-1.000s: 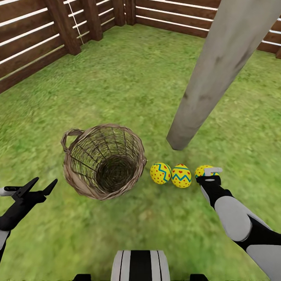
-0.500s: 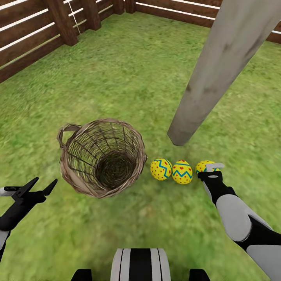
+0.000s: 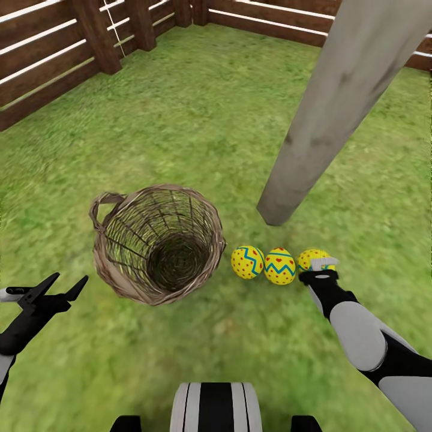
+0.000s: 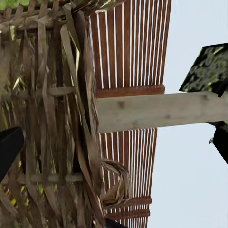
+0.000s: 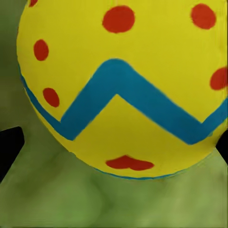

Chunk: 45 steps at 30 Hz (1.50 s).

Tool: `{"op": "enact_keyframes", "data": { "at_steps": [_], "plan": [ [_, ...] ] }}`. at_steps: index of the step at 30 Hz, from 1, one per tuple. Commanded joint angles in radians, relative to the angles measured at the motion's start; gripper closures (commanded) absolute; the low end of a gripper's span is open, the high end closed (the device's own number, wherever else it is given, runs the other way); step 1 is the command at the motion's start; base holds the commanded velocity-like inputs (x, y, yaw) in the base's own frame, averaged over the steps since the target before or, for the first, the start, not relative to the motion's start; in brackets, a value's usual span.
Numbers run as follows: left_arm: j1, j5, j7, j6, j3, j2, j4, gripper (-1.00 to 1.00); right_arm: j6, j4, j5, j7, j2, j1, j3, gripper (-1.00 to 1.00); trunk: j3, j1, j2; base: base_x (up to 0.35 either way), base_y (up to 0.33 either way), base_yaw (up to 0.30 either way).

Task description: Take the three Easter eggs out of the wicker basket on the lawn in the garden, then place them on the lawn next to a single tree (choose any tree) so that all three eggs are next to the same tree and none are left in the basket.

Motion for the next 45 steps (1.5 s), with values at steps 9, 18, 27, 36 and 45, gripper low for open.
{"op": "enact_keyframes", "data": {
  "at_steps": [9,18,27,36,45],
  "plan": [
    [0.000,-0.001,-0.004,0.011,0.000,0.000,0.000,-1.00,0.006,0.000,-0.009,-0.005,-0.001,0.000,-0.004,-1.00,0.034,-0.004,0.002,0.000,0.000,0.000],
    [-0.001,-0.005,-0.003,0.019,-0.002,0.032,0.000,-1.00,0.128,-0.177,-0.019,-0.001,-0.003,0.000,-0.012,-1.00,0.069,-0.008,0.004,0.000,0.000,0.000],
    [0.000,-0.006,0.087,0.025,0.000,0.087,0.001,-1.00,0.289,-0.194,-0.078,0.107,-0.027,0.001,-0.010,-1.00,0.104,-0.012,0.006,-0.231,0.034,0.000],
    [0.000,-0.037,0.164,0.022,-0.006,0.124,0.002,-1.00,0.288,-0.194,-0.077,0.160,-0.035,0.007,-0.007,-1.00,0.139,-0.016,0.008,-0.024,0.007,0.000],
    [0.000,-0.464,0.207,-0.010,0.000,0.150,0.203,-1.00,0.275,-0.293,-0.069,0.418,-0.087,0.249,-0.004,-1.00,0.174,-0.020,0.010,0.000,0.000,0.000]
  ]
}}
